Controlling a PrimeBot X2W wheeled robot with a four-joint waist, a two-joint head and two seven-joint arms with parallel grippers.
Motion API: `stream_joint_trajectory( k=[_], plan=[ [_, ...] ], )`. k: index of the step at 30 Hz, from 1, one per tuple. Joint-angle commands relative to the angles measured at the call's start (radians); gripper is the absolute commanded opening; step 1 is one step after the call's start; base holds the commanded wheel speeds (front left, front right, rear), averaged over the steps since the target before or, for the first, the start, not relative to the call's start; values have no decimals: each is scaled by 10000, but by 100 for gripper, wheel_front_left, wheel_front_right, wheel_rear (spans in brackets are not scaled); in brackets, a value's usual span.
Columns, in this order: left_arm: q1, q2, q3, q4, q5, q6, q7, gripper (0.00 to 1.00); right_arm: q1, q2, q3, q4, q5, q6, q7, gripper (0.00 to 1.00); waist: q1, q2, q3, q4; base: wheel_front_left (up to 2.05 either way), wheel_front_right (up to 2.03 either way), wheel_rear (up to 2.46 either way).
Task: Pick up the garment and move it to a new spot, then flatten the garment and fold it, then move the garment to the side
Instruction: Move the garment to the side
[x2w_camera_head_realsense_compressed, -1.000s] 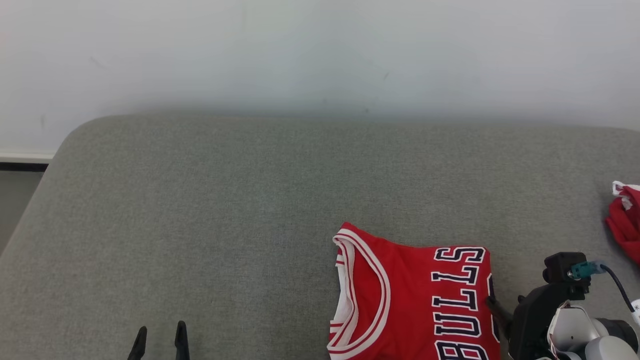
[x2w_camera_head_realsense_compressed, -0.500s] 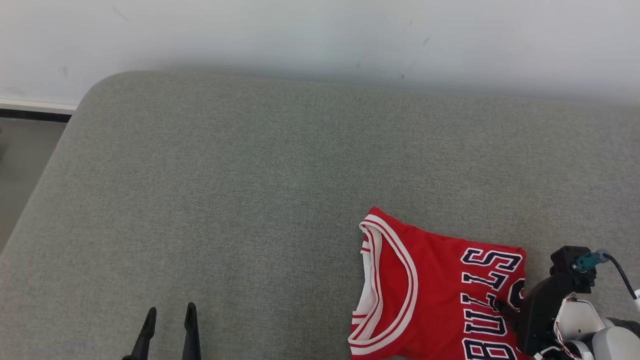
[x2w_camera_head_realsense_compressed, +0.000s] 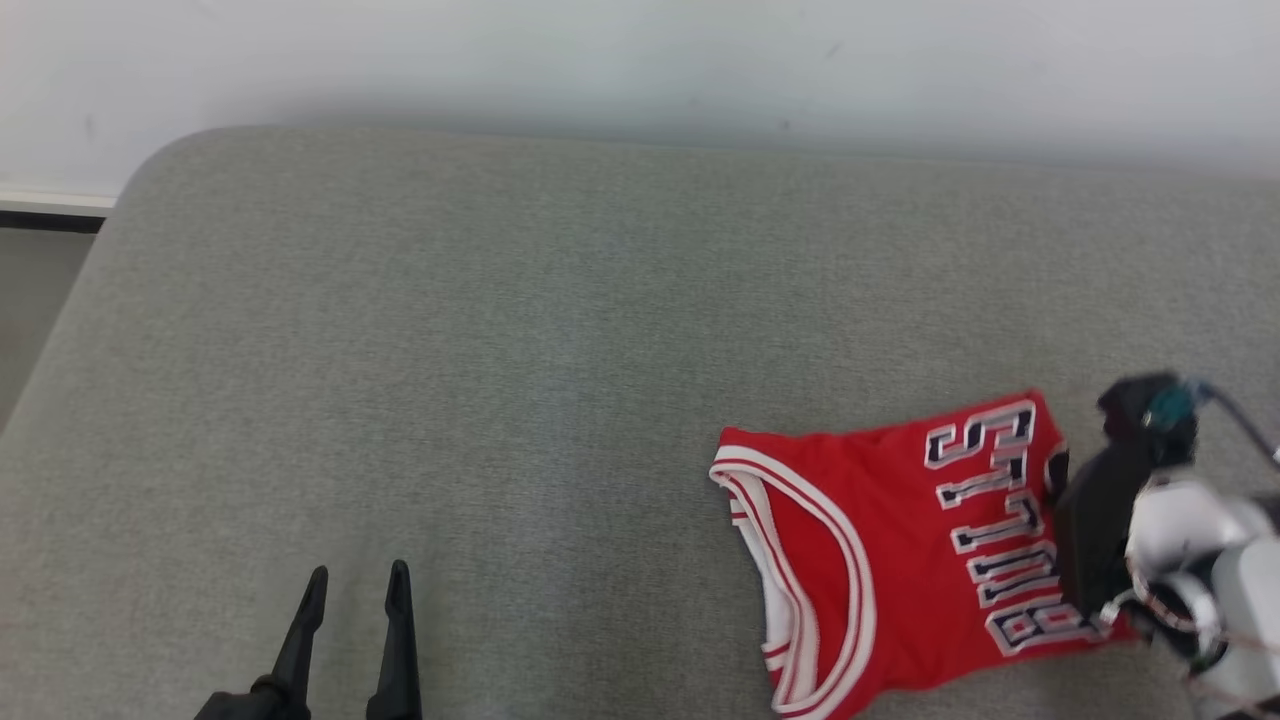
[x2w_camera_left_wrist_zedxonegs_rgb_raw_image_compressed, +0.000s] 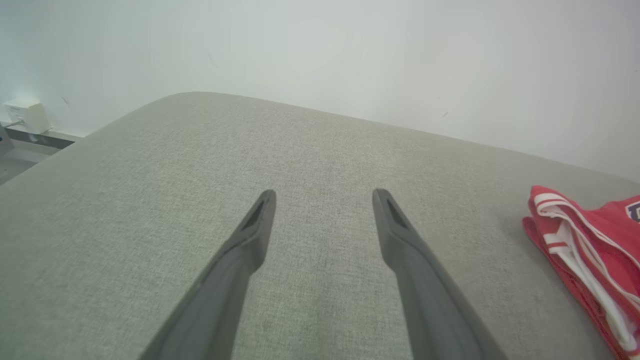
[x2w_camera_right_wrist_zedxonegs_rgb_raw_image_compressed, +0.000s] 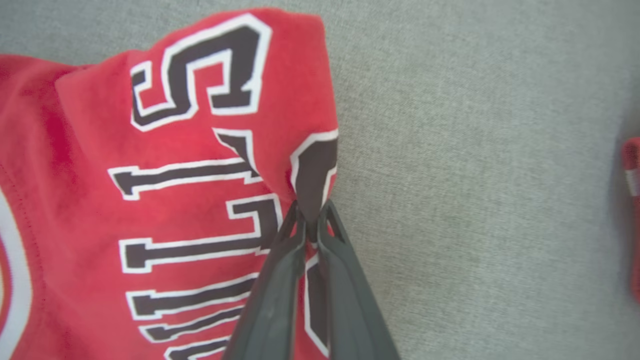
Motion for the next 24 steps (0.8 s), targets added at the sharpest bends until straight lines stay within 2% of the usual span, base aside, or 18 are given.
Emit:
stream_joint_trajectory(
  k=[1,11,13,24],
  plan=[
    [-141,-17,-32,-95,-81,32,-27,100,-295,-195,12,-110,78,-31,84,0,-1,-2,100,-171,0,0,0],
    [-630,-14,-313,-252,-1,82,-27,100,-2739,-1480,402,-713,302,-29,1351,0,-1,-2,759,-1235,0,0,0],
    [-855,-14,-350,-319,75,80,-27,100,-3388,-1789,390,-838,296,-29,1692,0,-1,-2,1056,-1613,0,0,0],
    [-1586,-9,-233,-243,459,-123,-27,100,-4643,-2112,-280,-1158,269,-29,2451,0,-1,-2,1970,-2885,0,0,0]
  ],
)
